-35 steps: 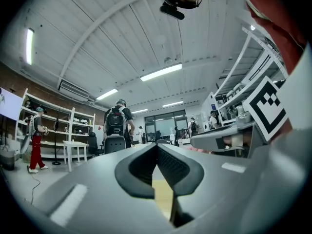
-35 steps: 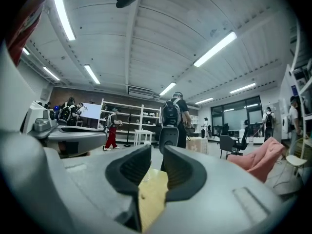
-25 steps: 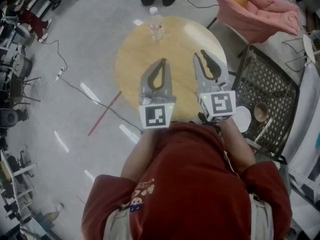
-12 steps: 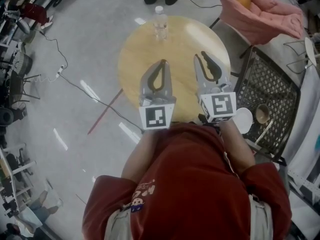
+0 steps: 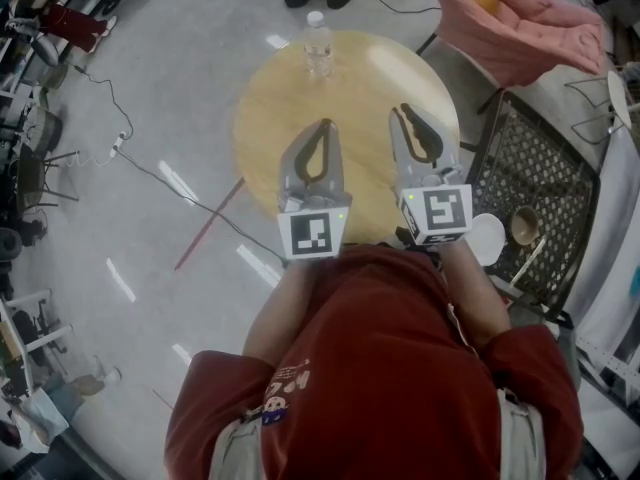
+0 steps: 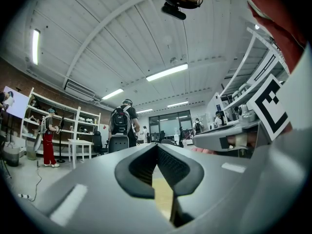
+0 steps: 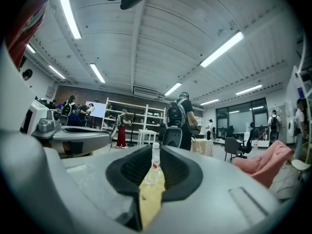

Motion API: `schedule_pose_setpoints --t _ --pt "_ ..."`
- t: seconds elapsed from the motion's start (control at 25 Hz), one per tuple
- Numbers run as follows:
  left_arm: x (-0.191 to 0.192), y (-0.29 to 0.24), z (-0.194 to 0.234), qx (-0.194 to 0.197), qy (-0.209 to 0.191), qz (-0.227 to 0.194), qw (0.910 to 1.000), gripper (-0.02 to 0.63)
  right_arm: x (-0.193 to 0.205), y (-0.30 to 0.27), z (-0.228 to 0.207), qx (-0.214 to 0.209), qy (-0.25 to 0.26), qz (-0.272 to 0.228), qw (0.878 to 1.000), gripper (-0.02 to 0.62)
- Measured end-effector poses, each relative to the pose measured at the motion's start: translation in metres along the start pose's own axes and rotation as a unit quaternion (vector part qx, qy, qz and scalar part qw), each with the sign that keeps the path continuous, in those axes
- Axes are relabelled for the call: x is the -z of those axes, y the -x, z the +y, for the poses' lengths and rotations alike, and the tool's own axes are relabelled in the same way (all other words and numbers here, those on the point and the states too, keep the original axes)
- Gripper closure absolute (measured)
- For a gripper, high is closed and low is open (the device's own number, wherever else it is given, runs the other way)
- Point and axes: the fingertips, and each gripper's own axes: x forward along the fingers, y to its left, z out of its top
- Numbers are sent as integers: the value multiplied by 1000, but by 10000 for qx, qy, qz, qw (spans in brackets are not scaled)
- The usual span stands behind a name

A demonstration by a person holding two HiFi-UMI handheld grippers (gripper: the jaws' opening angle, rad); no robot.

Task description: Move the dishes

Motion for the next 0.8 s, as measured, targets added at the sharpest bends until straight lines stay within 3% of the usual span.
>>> schedule_pose_setpoints --t 0.8 --pt "-5 -5 -2 115 -15 -33 9999 600 -9 0 8 -178 -16 -127 9998 594"
